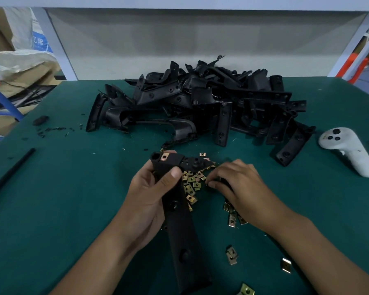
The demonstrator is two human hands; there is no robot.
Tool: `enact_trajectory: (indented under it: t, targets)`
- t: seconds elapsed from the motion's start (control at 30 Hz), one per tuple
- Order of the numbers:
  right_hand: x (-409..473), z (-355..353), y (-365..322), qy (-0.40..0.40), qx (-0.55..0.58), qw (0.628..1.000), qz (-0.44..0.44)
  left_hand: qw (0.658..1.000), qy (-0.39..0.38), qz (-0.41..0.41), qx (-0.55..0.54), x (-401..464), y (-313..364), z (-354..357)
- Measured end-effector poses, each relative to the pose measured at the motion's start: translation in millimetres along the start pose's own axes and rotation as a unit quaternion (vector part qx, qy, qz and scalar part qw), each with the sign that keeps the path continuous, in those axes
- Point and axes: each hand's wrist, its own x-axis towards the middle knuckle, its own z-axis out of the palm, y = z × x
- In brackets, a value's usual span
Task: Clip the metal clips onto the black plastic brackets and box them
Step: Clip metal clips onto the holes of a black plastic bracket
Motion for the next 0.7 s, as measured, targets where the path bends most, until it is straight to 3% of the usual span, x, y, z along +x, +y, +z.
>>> enact_trajectory:
  t: [0.07,0.13,0.2,0.3,0.43,0.7]
  targets:
    - [0,0,-2,0.024,0.053,0.998,0.021,1.000,-0.015,0.003,0.022,0,-2,-1]
    - [2,-3,-4,0.039,0.206,0.975,0.074,0.998,-0.013,0.010,0.054,1,-5,-1]
    - [4,-9,-8,0.035,0.394,0.910,0.123,0.997,-0.013,0.017,0.078,1,-8,0]
    - [4,-17,-10,0.026,0.573,0.804,0.158,0.994,-0.028,0.018,0.107,0,-9,1]
    - [6,-22,-13,0.018,0.641,0.751,0.160,0.989,-0.041,0.021,0.143,-2,-10,1]
    - [5,-27,-21,0.012,0.668,0.722,0.178,0.987,-0.037,0.017,0.154,-2,-9,1]
